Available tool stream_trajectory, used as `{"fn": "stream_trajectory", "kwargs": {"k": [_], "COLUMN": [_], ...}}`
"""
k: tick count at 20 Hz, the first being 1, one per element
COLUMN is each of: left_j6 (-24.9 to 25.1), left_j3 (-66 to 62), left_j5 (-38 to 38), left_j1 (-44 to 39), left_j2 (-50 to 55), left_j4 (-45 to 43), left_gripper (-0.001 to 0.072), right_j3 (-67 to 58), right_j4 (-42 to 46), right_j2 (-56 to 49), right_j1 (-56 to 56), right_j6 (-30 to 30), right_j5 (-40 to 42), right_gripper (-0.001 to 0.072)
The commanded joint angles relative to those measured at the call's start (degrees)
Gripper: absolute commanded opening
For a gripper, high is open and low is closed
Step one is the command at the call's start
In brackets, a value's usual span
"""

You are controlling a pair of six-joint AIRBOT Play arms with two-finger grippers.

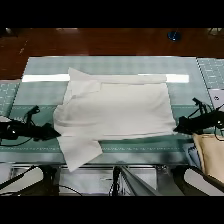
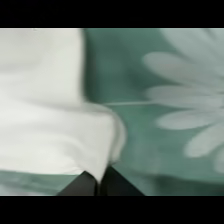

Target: Fold the shirts.

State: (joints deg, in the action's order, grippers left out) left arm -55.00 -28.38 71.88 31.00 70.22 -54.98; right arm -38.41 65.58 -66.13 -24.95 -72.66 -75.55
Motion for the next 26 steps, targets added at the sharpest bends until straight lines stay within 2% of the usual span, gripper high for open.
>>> {"fn": "stream_trajectory", "kwargs": {"k": [1, 4, 6, 9, 11, 13, 15, 17, 21, 24, 26], "left_j6": [0.35, -0.33, -1.81, -4.22, -6.56, -10.93, -15.02, -18.34, -21.2, -21.46, -22.99], "left_j3": [-9.07, -23.85, -34.36, -52.28, -65.79, -79.12, -89.99, -97.02, -99.97, -99.08, -94.2], "left_j5": [9.31, 12.79, 9.66, 7.56, 6.32, 5.68, 7.08, 10.84, 21.42, 25.57, 31.63], "left_j1": [0.04, -0.22, -1.99, -2.4, -1.51, -1.33, -1.33, -1.33, -1.86, -3.89, -4.44], "left_j2": [-6.73, -16.06, -21.44, -26.97, -29.55, -30.95, -31.39, -32.11, -35.93, -36.28, -36.35], "left_j4": [5.99, 19.98, 29.49, 30.21, 22.91, 10.45, 2.99, -1.64, -9.7, -10.01, -9.88], "left_gripper": [0.0026, 0.0026, 0.0026, 0.0025, 0.0024, 0.0024, 0.0025, 0.0025, 0.0025, 0.0025, 0.0025], "right_j3": [-7.82, -19.32, -29.29, -47.28, -59.45, -70.25, -78.01, -82.75, -85.79, -85.79, -84.24], "right_j4": [-5.31, -18.4, -25.2, -24.68, -19.37, -10.19, -3.26, -2.05, -0.46, -0.37, 4.15], "right_j2": [10.23, 19.23, 22.88, 24.7, 24.63, 24.63, 24.63, 24.63, 26.12, 26.71, 27.12], "right_j1": [0.31, 0.31, 0.31, 0.31, 0.31, 0.31, 0.31, 0.31, 0.31, 0.63, 3.13], "right_j6": [1.64, 1.46, 0.79, -3.04, -4.76, -6.51, -10.14, -11.47, -13.94, -14.58, -15.41], "right_j5": [-5.01, -5.01, -4.7, -4.61, -3.74, -3.08, -4.55, -9.29, -17.88, -28.76, -30.77], "right_gripper": [0.002, 0.0019, 0.0019, 0.0019, 0.0019, 0.0019, 0.0019, 0.0018, 0.0019, 0.0019, 0.0018]}}
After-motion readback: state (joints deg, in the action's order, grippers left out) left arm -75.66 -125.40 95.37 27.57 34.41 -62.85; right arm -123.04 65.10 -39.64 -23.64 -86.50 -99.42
